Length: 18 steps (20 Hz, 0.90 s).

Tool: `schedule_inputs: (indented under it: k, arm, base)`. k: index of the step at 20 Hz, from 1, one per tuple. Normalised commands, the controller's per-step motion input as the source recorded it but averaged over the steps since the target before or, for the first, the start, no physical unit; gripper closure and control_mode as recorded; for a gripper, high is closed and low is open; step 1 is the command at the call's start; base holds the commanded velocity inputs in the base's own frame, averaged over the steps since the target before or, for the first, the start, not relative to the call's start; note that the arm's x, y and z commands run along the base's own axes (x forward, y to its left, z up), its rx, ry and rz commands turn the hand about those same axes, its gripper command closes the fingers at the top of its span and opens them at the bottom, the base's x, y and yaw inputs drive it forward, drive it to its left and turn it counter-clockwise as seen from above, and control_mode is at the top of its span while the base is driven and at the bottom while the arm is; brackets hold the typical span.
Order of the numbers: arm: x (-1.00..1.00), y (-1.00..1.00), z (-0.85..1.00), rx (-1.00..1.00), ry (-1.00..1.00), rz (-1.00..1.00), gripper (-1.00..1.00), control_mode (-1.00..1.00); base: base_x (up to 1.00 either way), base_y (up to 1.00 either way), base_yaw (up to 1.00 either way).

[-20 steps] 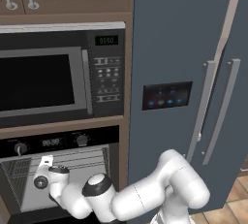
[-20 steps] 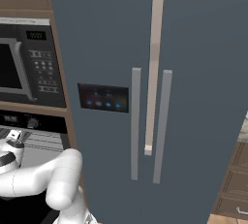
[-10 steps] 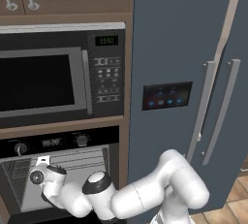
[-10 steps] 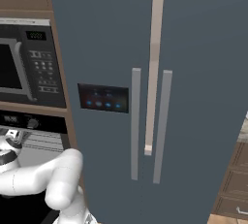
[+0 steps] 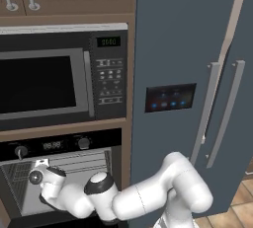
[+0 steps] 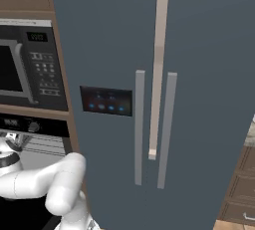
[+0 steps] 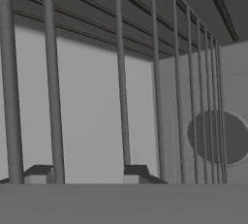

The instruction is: Take the fish from the oven and place it on the plate on the counter.

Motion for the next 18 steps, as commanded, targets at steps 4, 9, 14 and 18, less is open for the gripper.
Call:
schedule_inputs:
  k: [4, 9, 14, 18]
  arm:
    - [-0.20, 0.00, -1.00, 0.00, -0.19, 0.00, 1.00, -1.00]
    - [-0.49, 0.00, -1.00, 0.00, -0.06, 0.00, 1.00, -1.00]
    - [-0.78, 0.00, -1.00, 0.00, -0.07, 0.00, 1.00, -1.00]
    - [-0.92, 0.00, -1.00, 0.00, -0.10, 0.00, 1.00, -1.00]
  base:
    - [0.00, 0.00, 0.00]
    - [0.00, 0.00, 0.00]
    - [0.00, 0.00, 0.00]
    - [0.00, 0.00, 0.00]
